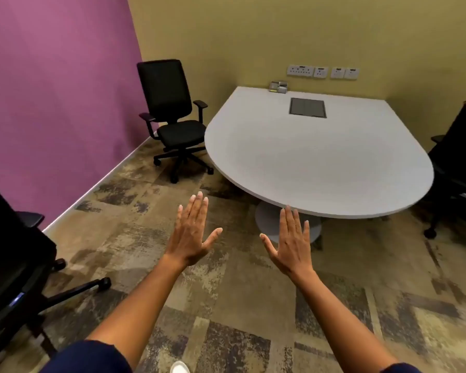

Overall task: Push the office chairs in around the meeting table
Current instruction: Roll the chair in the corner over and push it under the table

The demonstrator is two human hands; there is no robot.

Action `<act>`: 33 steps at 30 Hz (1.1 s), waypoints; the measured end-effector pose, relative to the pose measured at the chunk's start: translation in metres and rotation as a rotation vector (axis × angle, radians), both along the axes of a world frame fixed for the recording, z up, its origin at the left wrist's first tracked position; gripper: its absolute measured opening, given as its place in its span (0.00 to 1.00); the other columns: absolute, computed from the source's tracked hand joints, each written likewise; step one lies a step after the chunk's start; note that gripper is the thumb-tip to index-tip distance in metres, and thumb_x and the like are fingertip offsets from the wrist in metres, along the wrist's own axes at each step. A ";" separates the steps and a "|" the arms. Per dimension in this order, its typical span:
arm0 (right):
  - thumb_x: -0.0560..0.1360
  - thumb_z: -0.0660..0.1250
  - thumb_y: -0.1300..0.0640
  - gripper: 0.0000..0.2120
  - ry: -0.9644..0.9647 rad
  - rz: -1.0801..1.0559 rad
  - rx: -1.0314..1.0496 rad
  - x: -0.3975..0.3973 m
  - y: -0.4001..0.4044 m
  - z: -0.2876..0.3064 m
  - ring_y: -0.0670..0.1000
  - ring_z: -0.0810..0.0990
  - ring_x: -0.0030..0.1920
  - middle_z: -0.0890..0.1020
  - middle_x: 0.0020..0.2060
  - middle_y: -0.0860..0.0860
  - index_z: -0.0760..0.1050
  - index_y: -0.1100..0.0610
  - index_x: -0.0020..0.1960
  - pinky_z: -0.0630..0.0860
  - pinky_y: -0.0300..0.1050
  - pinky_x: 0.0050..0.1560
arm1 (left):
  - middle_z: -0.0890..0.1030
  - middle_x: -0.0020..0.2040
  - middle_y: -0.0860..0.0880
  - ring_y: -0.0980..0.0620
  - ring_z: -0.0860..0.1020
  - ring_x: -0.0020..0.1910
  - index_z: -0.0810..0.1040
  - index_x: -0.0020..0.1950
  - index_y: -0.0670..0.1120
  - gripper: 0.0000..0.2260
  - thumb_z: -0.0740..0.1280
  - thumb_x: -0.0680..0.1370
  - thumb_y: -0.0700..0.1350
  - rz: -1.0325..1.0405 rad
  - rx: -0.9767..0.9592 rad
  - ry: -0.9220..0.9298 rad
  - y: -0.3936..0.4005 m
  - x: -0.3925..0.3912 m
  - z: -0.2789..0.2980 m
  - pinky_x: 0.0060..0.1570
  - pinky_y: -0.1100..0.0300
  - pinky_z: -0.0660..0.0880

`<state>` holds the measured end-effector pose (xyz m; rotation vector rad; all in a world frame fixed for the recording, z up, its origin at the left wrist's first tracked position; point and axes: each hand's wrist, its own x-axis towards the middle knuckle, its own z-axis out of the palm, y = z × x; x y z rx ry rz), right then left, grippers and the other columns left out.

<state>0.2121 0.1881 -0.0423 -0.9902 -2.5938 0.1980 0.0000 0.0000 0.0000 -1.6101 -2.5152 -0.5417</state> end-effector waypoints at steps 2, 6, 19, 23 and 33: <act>0.78 0.38 0.26 0.46 -0.015 0.023 -0.024 -0.024 -0.001 0.007 0.55 0.41 0.81 0.45 0.81 0.55 0.45 0.59 0.82 0.45 0.63 0.79 | 0.41 0.82 0.45 0.51 0.38 0.80 0.43 0.81 0.44 0.40 0.46 0.79 0.68 0.051 -0.003 -0.007 -0.007 -0.018 0.000 0.78 0.44 0.42; 0.77 0.37 0.26 0.46 -0.035 0.081 0.024 -0.085 0.002 0.013 0.55 0.40 0.81 0.45 0.81 0.54 0.44 0.59 0.82 0.42 0.61 0.79 | 0.41 0.82 0.45 0.50 0.38 0.80 0.43 0.81 0.44 0.39 0.46 0.79 0.68 0.107 -0.006 0.022 -0.017 -0.069 -0.007 0.78 0.42 0.43; 0.79 0.41 0.27 0.44 0.001 0.204 0.103 -0.347 0.025 0.036 0.60 0.50 0.80 0.51 0.80 0.57 0.50 0.60 0.81 0.47 0.65 0.77 | 0.43 0.82 0.45 0.50 0.39 0.80 0.45 0.81 0.43 0.39 0.48 0.80 0.68 0.197 0.066 0.029 -0.008 -0.305 0.008 0.78 0.43 0.43; 0.79 0.46 0.29 0.43 0.033 0.224 0.103 -0.423 0.027 0.043 0.59 0.49 0.80 0.51 0.81 0.56 0.49 0.58 0.81 0.45 0.66 0.78 | 0.43 0.82 0.45 0.50 0.39 0.80 0.45 0.81 0.44 0.38 0.48 0.80 0.67 0.224 0.061 0.046 -0.013 -0.373 0.011 0.78 0.42 0.44; 0.78 0.40 0.27 0.44 0.084 0.245 0.112 -0.581 0.069 0.047 0.57 0.46 0.81 0.50 0.81 0.54 0.50 0.57 0.82 0.42 0.65 0.79 | 0.42 0.82 0.45 0.50 0.39 0.80 0.45 0.81 0.43 0.38 0.49 0.80 0.66 0.250 0.044 0.069 0.020 -0.510 0.007 0.78 0.42 0.44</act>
